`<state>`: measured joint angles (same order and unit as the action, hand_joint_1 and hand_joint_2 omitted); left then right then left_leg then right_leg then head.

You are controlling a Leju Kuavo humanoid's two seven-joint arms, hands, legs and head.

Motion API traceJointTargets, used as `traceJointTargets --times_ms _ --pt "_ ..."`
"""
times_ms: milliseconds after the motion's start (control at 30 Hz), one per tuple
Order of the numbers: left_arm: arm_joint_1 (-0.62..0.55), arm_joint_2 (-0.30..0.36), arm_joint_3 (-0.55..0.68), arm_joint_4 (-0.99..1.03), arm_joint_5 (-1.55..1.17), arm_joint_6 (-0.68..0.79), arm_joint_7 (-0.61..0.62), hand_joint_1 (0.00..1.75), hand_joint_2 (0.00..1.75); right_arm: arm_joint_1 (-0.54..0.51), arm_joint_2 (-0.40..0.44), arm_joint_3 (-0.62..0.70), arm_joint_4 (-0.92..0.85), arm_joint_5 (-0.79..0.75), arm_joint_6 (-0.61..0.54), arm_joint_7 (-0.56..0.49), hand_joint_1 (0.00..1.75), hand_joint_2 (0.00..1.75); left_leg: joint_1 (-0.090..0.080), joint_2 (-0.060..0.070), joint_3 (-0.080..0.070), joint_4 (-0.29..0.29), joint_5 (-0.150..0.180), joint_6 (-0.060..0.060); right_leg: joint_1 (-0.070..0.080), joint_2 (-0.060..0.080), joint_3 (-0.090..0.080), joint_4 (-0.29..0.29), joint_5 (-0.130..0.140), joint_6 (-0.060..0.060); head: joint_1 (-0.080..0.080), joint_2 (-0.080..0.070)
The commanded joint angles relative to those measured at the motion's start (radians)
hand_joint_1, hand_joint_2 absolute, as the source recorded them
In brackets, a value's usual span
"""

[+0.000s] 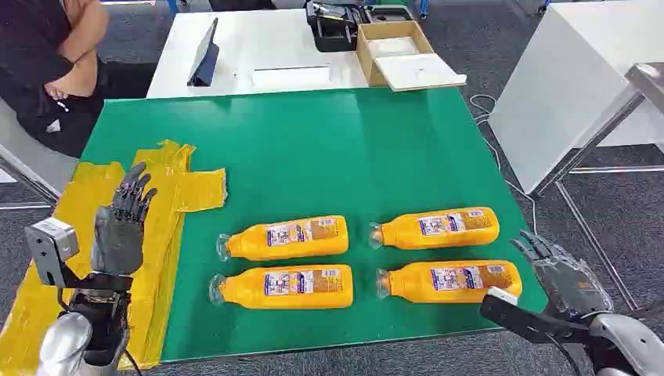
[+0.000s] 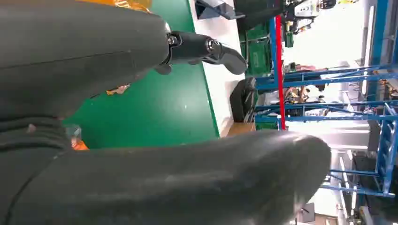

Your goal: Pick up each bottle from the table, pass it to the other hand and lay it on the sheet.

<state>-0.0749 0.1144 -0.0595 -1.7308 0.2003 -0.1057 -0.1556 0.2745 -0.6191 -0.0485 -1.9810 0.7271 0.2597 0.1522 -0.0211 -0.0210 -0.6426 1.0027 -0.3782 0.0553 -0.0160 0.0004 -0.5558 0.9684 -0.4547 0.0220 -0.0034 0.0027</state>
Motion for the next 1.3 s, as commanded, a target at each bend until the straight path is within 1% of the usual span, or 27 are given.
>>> traceJointTargets --times_ms 33,133,167,200,233,300,333,367,400,433,500,533,600,667,700,767,800,833,933,967,1000,1033,1167,1233,1267,1300 --pt "-0.108 0.002 -0.052 0.163 0.019 0.012 -0.01 0.0 0.0 -0.147 -0.017 0.141 0.231 -0.015 0.034 0.008 0.0 1.75 0.001 0.002 0.006 -0.002 -0.001 -0.004 0.001 0.0 0.006 -0.004 0.0 -0.002 0.0 0.0" --pt "-0.119 0.005 -0.058 0.182 0.032 0.032 -0.017 0.0 0.0 -0.201 -0.052 0.191 0.309 -0.041 0.031 -0.015 0.0 1.75 0.001 0.002 0.005 -0.002 0.0 -0.004 0.001 0.001 0.005 -0.003 0.001 -0.001 0.0 0.0" --pt "-0.12 0.007 -0.059 0.186 0.036 0.038 -0.02 0.0 0.0 -0.207 -0.063 0.201 0.324 -0.048 0.028 -0.018 0.0 1.75 0.001 0.002 0.006 -0.002 0.0 -0.005 0.001 0.001 0.007 -0.004 0.001 -0.002 0.0 0.0" --pt "-0.123 0.009 -0.059 0.19 0.038 0.043 -0.022 0.0 0.0 -0.213 -0.068 0.208 0.335 -0.052 0.026 -0.019 0.0 1.75 0.001 0.002 0.004 -0.001 0.0 -0.003 0.001 0.001 0.004 -0.002 0.001 -0.001 0.0 0.0" --pt "-0.128 0.011 -0.06 0.197 0.044 0.047 -0.024 0.0 0.0 -0.219 -0.071 0.22 0.35 -0.061 0.022 -0.021 0.0 1.75 0.001 0.003 0.006 -0.002 -0.001 -0.005 0.001 0.001 0.007 -0.004 0.001 -0.002 0.0 0.0" --pt "-0.135 0.014 -0.064 0.207 0.048 0.052 -0.027 0.0 0.0 -0.226 -0.075 0.238 0.367 -0.062 0.02 -0.022 0.0 1.75 0.001 0.001 0.004 -0.001 0.0 -0.003 0.001 0.0 0.004 -0.003 0.0 -0.001 0.0 0.0" --pt "-0.14 0.014 -0.067 0.215 0.051 0.055 -0.028 0.0 0.0 -0.232 -0.077 0.252 0.381 -0.065 0.02 -0.023 0.0 1.75 0.001 0.002 0.006 -0.002 -0.001 -0.005 0.002 0.0 0.007 -0.004 0.0 -0.002 0.0 0.0" --pt "-0.147 0.013 -0.07 0.223 0.053 0.057 -0.029 0.0 0.0 -0.238 -0.08 0.266 0.396 -0.065 0.021 -0.023 0.0 1.75 0.001 0.001 0.005 -0.002 0.0 -0.004 0.001 0.0 0.006 -0.003 0.0 -0.001 0.0 0.0" --pt "-0.153 0.013 -0.075 0.23 0.058 0.06 -0.031 0.0 0.0 -0.246 -0.086 0.284 0.409 -0.068 0.022 -0.025 0.0 1.75 0.001 0.002 0.009 -0.003 -0.001 -0.007 0.002 0.0 0.011 -0.006 0.0 -0.003 0.0 0.0" --pt "-0.157 0.012 -0.078 0.234 0.058 0.061 -0.031 0.0 0.0 -0.249 -0.084 0.294 0.423 -0.066 0.021 -0.026 0.0 1.75 0.001 0.001 0.004 -0.001 0.0 -0.003 0.001 0.0 0.005 -0.003 0.0 -0.001 0.0 0.0" --pt "-0.163 0.013 -0.085 0.242 0.063 0.069 -0.034 0.0 0.0 -0.268 -0.088 0.328 0.458 -0.072 0.02 -0.032 0.0 1.75 0.001 0.002 0.008 -0.002 -0.001 -0.006 0.002 0.0 0.009 -0.005 0.0 -0.002 0.0 0.0" --pt "-0.165 0.014 -0.087 0.245 0.066 0.073 -0.035 0.0 0.0 -0.277 -0.092 0.344 0.475 -0.075 0.02 -0.033 0.0 1.75 0.001 0.001 0.005 -0.002 0.0 -0.004 0.001 0.0 0.006 -0.003 0.0 -0.001 -0.001 0.0" --pt "-0.17 0.015 -0.089 0.248 0.072 0.08 -0.037 0.0 0.0 -0.294 -0.098 0.376 0.499 -0.088 0.02 -0.044 0.0 1.75 0.001 0.003 0.008 -0.002 -0.001 -0.006 0.002 0.001 0.009 -0.005 0.0 -0.002 0.0 0.0" --pt "-0.171 0.017 -0.09 0.25 0.077 0.084 -0.038 0.0 0.0 -0.305 -0.106 0.401 0.511 -0.096 0.022 -0.048 0.0 1.75 0.001 0.002 0.003 -0.001 0.0 -0.003 0.001 0.001 0.004 -0.002 0.0 -0.001 0.0 0.0" --pt "-0.173 0.016 -0.091 0.252 0.079 0.085 -0.038 0.0 0.0 -0.311 -0.112 0.413 0.512 -0.1 0.023 -0.051 0.0 1.75 0.001 0.003 0.007 -0.002 -0.001 -0.006 0.002 0.001 0.008 -0.004 0.0 -0.002 0.0 0.0" --pt "-0.178 0.016 -0.093 0.255 0.081 0.086 -0.038 0.0 0.0 -0.316 -0.12 0.424 0.511 -0.109 0.025 -0.056 0.0 1.75 0.001 0.001 0.004 -0.001 0.0 -0.003 0.002 0.0 0.005 -0.002 0.0 -0.001 0.0 0.0" --pt "-0.178 0.016 -0.094 0.255 0.082 0.087 -0.038 0.0 0.0 -0.318 -0.124 0.431 0.509 -0.115 0.024 -0.057 0.0 1.75 0.001 0.002 0.006 -0.001 -0.001 -0.005 0.002 0.0 0.007 -0.003 0.0 -0.002 0.0 0.0" --pt "-0.179 0.016 -0.095 0.256 0.083 0.088 -0.038 0.0 0.0 -0.318 -0.127 0.438 0.505 -0.121 0.022 -0.057 0.0 1.75 0.001 0.001 0.003 -0.001 0.0 -0.004 0.001 0.0 0.004 -0.002 0.0 -0.001 0.0 0.0" --pt "-0.175 0.013 -0.097 0.256 0.088 0.09 -0.039 0.0 0.0 -0.316 -0.131 0.459 0.49 -0.136 0.005 -0.044 0.0 1.75 0.001 0.001 0.005 -0.001 -0.001 -0.004 0.001 0.0 0.006 -0.003 0.0 -0.002 0.0 0.0" --pt "-0.174 0.013 -0.097 0.256 0.088 0.09 -0.039 0.0 0.0 -0.315 -0.128 0.461 0.49 -0.136 0.003 -0.043 0.0 1.75 0.001 0.001 0.003 -0.001 0.0 -0.003 0.001 0.0 0.004 -0.002 0.0 -0.001 0.0 0.0" --pt "-0.172 0.012 -0.096 0.255 0.088 0.09 -0.039 0.0 0.0 -0.316 -0.126 0.463 0.489 -0.136 0.002 -0.041 0.0 1.75 0.001 0.002 0.006 -0.002 -0.001 -0.005 0.002 0.0 0.007 -0.003 0.0 -0.002 0.0 0.0" --pt "-0.168 0.012 -0.094 0.254 0.088 0.091 -0.039 0.0 0.0 -0.319 -0.123 0.468 0.491 -0.134 -0.001 -0.039 0.0 1.75 0.001 0.001 0.003 -0.001 0.0 -0.003 0.001 0.0 0.004 -0.002 0.0 -0.001 0.0 0.0" --pt "-0.164 0.01 -0.087 0.256 0.088 0.092 -0.04 0.0 0.0 -0.334 -0.121 0.481 0.504 -0.13 -0.007 -0.038 0.0 1.75 0.001 0.002 0.004 -0.001 0.0 -0.003 0.001 0.0 0.004 -0.002 0.0 -0.001 -0.001 0.0" --pt "-0.164 0.01 -0.087 0.256 0.088 0.092 -0.04 0.0 0.0 -0.334 -0.121 0.481 0.504 -0.13 -0.007 -0.038 0.0 1.75 0.001 0.003 0.007 -0.002 -0.001 -0.006 0.002 0.001 0.008 -0.004 0.0 -0.002 0.0 0.0" --pt "-0.164 0.01 -0.087 0.256 0.088 0.092 -0.04 0.0 0.0 -0.334 -0.121 0.481 0.504 -0.13 -0.007 -0.038 0.0 1.75 0.001 0.001 0.004 -0.001 0.0 -0.003 0.001 0.0 0.005 -0.002 0.0 -0.001 0.0 0.0" --pt "-0.164 0.01 -0.087 0.256 0.088 0.092 -0.04 0.0 0.0 -0.334 -0.121 0.481 0.504 -0.13 -0.007 -0.038 0.0 1.75 0.001 0.002 0.006 -0.001 -0.001 -0.005 0.001 0.0 0.007 -0.003 0.0 -0.002 0.0 0.0"
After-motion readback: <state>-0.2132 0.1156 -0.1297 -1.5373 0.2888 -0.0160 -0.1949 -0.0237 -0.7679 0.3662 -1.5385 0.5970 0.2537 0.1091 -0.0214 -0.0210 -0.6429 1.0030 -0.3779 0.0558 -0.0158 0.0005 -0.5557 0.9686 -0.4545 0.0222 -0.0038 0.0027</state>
